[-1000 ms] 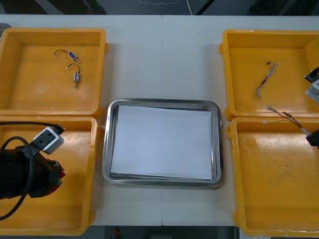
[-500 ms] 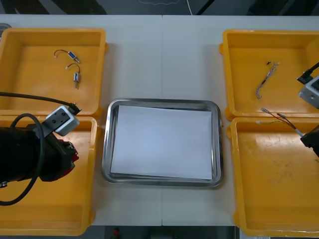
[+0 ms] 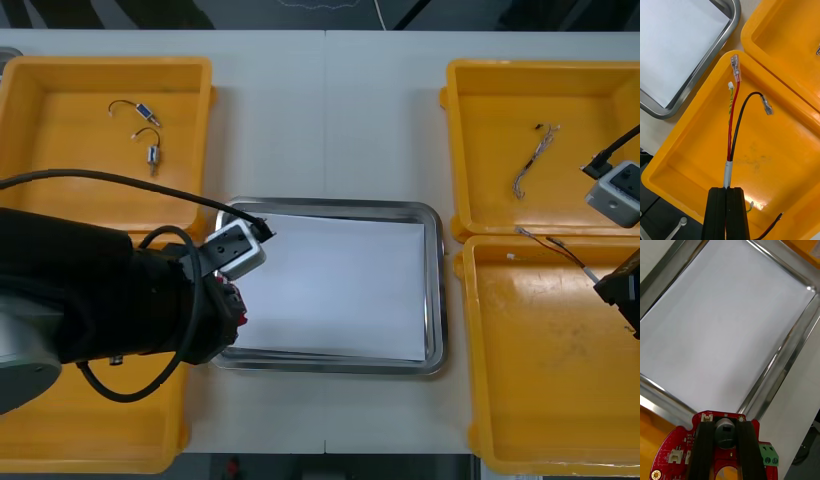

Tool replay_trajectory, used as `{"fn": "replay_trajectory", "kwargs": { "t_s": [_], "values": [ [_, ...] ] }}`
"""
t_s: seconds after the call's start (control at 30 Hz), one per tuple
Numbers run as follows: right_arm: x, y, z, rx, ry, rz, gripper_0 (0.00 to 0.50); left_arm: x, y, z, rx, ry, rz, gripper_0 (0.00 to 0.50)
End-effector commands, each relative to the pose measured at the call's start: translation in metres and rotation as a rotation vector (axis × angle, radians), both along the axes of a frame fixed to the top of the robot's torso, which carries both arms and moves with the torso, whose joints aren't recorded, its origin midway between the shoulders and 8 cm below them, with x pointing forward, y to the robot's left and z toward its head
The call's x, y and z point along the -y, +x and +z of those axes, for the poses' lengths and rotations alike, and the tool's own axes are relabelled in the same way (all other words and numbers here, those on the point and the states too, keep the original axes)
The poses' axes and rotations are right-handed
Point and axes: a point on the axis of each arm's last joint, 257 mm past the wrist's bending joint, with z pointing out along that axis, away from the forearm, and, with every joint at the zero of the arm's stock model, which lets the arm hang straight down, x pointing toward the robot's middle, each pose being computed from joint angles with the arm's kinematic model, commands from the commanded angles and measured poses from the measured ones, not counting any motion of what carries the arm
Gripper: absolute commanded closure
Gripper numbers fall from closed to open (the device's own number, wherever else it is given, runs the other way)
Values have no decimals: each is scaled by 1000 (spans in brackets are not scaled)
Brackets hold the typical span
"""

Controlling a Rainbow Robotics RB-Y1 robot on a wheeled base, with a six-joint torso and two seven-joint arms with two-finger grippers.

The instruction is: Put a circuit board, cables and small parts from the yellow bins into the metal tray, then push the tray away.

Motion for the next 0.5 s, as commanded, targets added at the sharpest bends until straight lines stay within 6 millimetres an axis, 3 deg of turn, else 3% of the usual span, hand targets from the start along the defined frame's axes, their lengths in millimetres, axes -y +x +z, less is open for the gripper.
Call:
{"fn": "replay_trajectory", "kwargs": {
  "t_s": [0.03, 0.27, 0.5],
  "values": [
    [-1, 0, 8, 27, -55, 53, 500, 37, 12, 5, 3, -57, 12, 500],
    [-2, -2, 7, 20, -55, 61, 500, 69, 26, -19, -18, -90, -13, 500],
    [-3, -3, 6, 16, -52, 65, 500, 79, 41, -53, -38, -120, -13, 500]
  ]
}}
